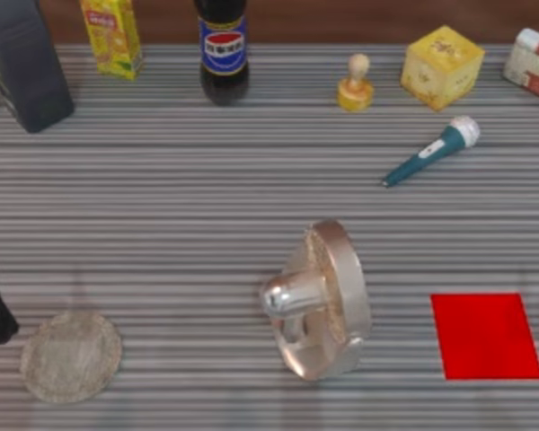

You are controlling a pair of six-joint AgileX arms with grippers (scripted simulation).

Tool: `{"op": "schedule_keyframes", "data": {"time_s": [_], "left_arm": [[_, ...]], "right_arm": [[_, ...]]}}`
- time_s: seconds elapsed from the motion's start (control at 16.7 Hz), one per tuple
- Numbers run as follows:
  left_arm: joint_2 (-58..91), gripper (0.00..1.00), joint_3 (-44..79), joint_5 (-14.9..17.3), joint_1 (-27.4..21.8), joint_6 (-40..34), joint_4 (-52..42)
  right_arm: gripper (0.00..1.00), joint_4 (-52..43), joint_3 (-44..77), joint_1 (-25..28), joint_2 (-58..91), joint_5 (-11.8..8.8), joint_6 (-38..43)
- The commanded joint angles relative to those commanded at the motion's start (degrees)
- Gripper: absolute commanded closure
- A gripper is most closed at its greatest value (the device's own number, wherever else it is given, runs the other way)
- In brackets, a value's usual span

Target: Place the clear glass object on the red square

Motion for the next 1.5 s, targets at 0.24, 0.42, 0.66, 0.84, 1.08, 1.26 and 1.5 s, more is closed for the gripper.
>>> {"op": "schedule_keyframes", "data": {"time_s": [0.24, 0.42, 0.66, 0.84, 1.08, 1.26, 1.5], "left_arm": [[0.0, 0.0, 0.0, 0.0, 0.0, 0.0, 0.0], [0.0, 0.0, 0.0, 0.0, 0.0, 0.0, 0.0], [0.0, 0.0, 0.0, 0.0, 0.0, 0.0, 0.0], [0.0, 0.0, 0.0, 0.0, 0.0, 0.0, 0.0], [0.0, 0.0, 0.0, 0.0, 0.0, 0.0, 0.0], [0.0, 0.0, 0.0, 0.0, 0.0, 0.0, 0.0], [0.0, 0.0, 0.0, 0.0, 0.0, 0.0, 0.0]], "right_arm": [[0.0, -1.7, 1.59, 0.85, 1.75, 0.01, 0.33], [0.0, -8.18, 8.14, 3.97, 8.97, 0.11, 1.76], [0.0, -21.9, 23.86, 10.52, 26.45, 0.33, 5.43], [0.0, -33.96, 39.35, 16.61, 43.46, 0.4, 9.3], [0.0, -50.42, 62.46, 25.35, 68.2, 0.34, 15.25], [0.0, -61.77, 79.16, 31.38, 85.99, 0.26, 19.48], [0.0, -73.94, 97.69, 37.93, 104.76, 0.16, 23.97]]}}
